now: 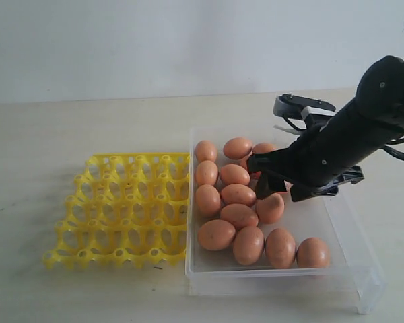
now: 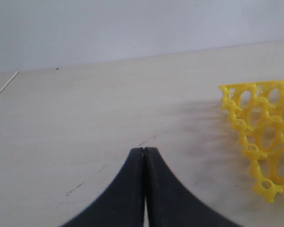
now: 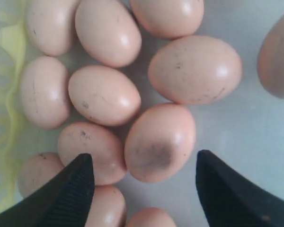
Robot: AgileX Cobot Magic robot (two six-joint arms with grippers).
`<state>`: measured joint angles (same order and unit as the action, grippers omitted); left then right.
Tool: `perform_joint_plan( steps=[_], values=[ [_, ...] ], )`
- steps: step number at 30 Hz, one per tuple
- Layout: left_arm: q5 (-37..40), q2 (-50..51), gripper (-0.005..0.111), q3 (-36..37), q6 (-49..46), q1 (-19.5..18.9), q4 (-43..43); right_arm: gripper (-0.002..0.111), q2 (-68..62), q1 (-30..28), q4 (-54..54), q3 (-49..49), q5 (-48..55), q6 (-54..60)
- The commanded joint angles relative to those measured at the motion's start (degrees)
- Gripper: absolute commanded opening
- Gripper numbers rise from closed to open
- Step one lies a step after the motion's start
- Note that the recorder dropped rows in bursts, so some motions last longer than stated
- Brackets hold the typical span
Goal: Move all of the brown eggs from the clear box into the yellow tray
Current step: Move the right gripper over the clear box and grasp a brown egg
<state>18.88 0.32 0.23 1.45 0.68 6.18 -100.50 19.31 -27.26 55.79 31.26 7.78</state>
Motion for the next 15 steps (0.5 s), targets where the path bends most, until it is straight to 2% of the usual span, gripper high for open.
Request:
perform_joint_plan(
  steps=[1,6,15],
  values=[
    [-0.58,-0.32,0.000,-0.23,0.25,-0.07,-0.16,0.062,-1.44,0.05,0.20,2.83,-1.90,-3.34],
    [-0.58,-0.32,0.000,-0.23,0.25,-0.07,-0.16,0.057,-3.84,0.05,-0.04,4.42,-0.57,-4.86],
    [-0.58,-0.32,0.000,-0.23,0.25,-0.07,-0.16,0.057,-8.72,-0.08,0.19,4.65,-1.50,-5.36]
  ],
)
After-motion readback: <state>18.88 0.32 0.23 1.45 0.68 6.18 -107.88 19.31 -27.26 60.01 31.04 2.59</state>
